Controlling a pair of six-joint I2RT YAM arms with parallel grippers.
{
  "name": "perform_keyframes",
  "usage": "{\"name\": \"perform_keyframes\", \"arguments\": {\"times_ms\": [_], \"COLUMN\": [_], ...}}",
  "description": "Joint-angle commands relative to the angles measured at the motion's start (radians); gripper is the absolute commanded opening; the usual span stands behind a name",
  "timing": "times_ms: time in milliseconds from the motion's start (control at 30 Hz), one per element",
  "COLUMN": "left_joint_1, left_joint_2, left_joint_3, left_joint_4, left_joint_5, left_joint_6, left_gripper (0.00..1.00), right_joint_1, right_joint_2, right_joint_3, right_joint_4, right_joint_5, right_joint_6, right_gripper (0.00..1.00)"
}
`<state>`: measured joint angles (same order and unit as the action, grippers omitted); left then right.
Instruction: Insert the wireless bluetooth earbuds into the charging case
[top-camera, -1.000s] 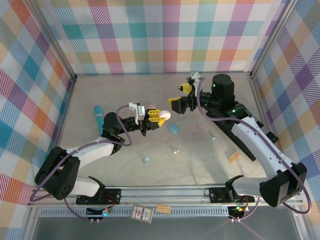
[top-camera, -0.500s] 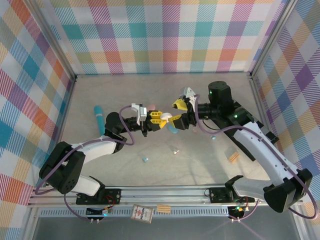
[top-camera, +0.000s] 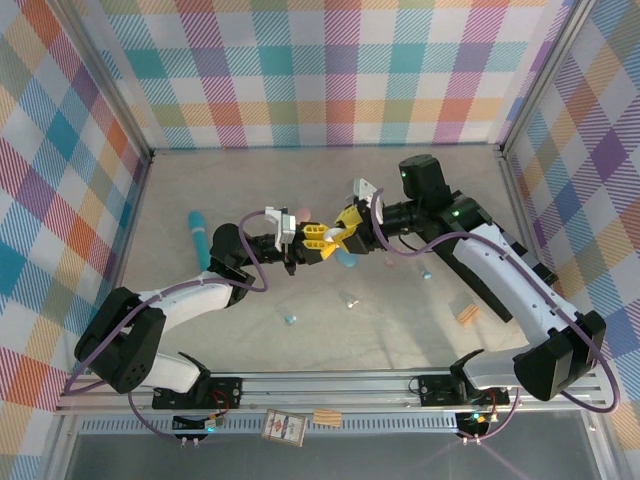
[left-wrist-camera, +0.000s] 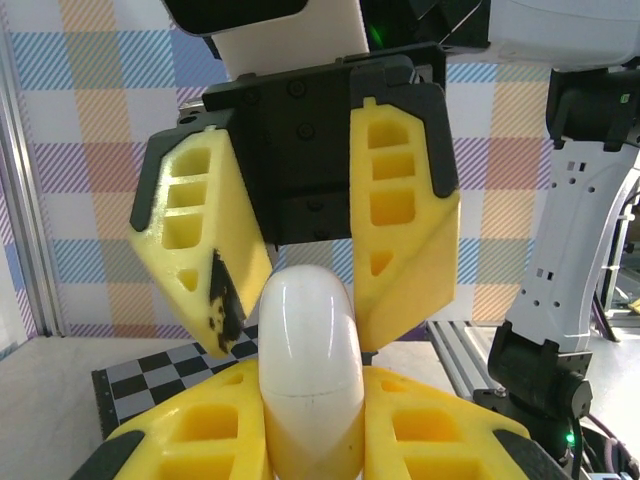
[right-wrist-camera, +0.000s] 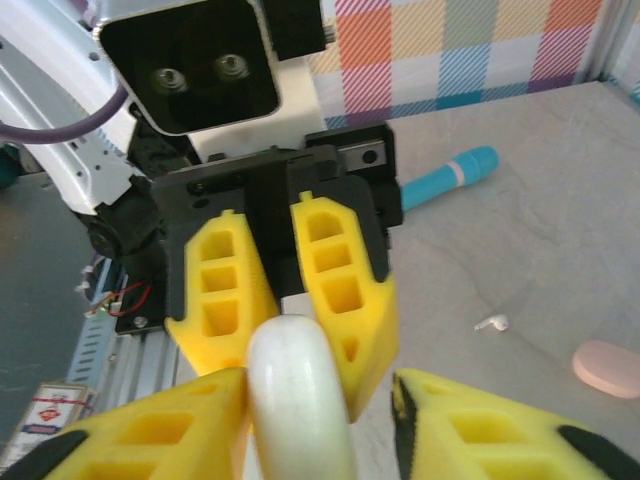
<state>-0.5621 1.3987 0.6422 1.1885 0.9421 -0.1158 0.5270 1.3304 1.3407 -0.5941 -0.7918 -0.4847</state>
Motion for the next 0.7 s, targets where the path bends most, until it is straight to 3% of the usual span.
{"name": "perform_keyframes", "arguments": {"times_ms": [0,200,400,533,667], "left_joint_1": [-0.015,-0.015,-0.015,-0.015,-0.016], "left_joint_2": [-0.032,0.001,0.038,0.029,0.020], "left_joint_3": [0.043,0.069,0.071,0.076,0.077], "left_joint_4": [0.025,0.049,0.120,0.068,-0.001], "left_joint_5": [0.030,0.040,0.046,0.045,0.044], "left_joint_6": [0.007,-0.062,-0.110,-0.104,-0.075], "left_gripper": [0.03,0.11,0.25,0.36,0.39], "right_joint_1": [0.004,0.004,0.005,0.004,0.004], "right_joint_2": [0.001,-0.016,-0.033,-0.045,-0.045], "right_joint_3": [0.032,0.026,0.025,0.023,0.031], "right_joint_4": [-0.039,-0.027,-0.006,0.011,0.002], "right_joint_5": [-0.027,-0.032,-0.013,-0.007,-0.012], "right_joint_6": [-0.049,-0.036,-0.021,-0.008,-0.013], "right_gripper": [0.34,0.26,0.23,0.21,0.21]}}
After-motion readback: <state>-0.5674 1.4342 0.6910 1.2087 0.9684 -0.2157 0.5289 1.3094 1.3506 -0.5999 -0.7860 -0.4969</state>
